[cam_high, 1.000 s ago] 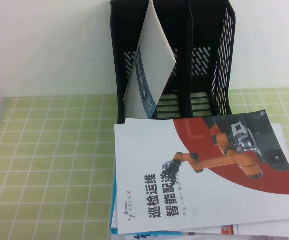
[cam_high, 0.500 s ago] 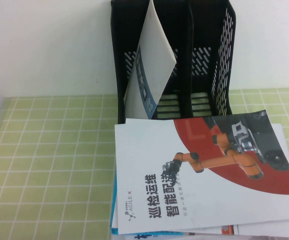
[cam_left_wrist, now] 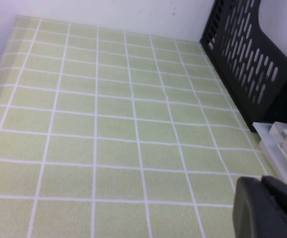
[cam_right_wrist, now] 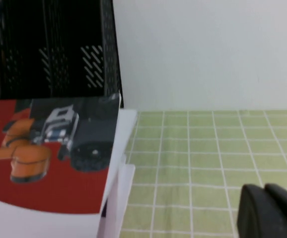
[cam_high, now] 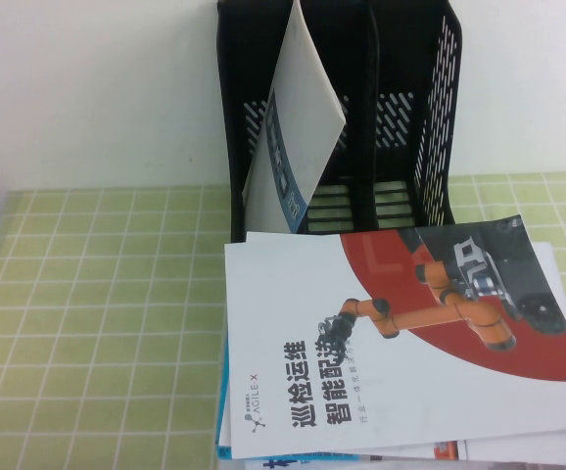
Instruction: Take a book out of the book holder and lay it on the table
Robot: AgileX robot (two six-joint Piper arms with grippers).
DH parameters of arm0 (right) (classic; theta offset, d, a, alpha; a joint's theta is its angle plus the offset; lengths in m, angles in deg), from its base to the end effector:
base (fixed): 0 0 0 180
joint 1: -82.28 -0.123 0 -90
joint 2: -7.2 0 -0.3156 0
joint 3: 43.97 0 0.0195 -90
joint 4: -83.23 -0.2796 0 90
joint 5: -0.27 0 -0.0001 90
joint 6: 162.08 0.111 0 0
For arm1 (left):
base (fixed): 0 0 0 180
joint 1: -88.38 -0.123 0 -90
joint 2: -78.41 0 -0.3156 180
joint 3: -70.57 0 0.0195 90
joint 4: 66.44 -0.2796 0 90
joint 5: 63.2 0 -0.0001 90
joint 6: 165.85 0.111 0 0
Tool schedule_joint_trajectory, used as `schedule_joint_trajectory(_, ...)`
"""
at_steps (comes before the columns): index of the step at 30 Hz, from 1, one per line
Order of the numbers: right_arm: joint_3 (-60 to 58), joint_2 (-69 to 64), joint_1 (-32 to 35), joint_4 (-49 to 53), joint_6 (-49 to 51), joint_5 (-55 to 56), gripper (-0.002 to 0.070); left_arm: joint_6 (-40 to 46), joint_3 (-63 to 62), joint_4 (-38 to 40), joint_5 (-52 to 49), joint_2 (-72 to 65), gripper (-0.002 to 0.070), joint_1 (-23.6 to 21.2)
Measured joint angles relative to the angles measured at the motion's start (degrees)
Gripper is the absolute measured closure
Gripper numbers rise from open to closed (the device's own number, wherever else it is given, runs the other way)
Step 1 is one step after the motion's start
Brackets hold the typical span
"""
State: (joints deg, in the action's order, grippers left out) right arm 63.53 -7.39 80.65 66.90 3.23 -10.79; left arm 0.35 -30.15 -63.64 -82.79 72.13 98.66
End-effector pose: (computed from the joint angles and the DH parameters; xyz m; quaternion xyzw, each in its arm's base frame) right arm 0.0824 0.0084 0.2212 -0.0196 0.7528 0.0374 0.6569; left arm 0.0692 -0.0144 0.1695 -0.0377 0.7931 -0.1468 0.5899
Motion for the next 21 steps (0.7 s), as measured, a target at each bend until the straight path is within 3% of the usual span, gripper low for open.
schedule_joint_trajectory(5, -6.6, 1.1, 0.1, -3.1, -1.0, 1.4, 0.0678, 0.0, 0.0, 0.0, 0.0, 0.0, 0.0678, 0.0)
schedule_joint_trajectory(13, -7.1, 6.8, 0.2, -0.7, -1.2, -9.1, 0.0678, 0.1, 0.0, 0.0, 0.0, 0.0, 0.0678, 0.0)
schedule_joint_trajectory(21, -7.1, 8.2, 0.9, 0.8, -1.2, -10.4, 0.0678, 0.1, 0.0, 0.0, 0.0, 0.0, 0.0678, 0.0)
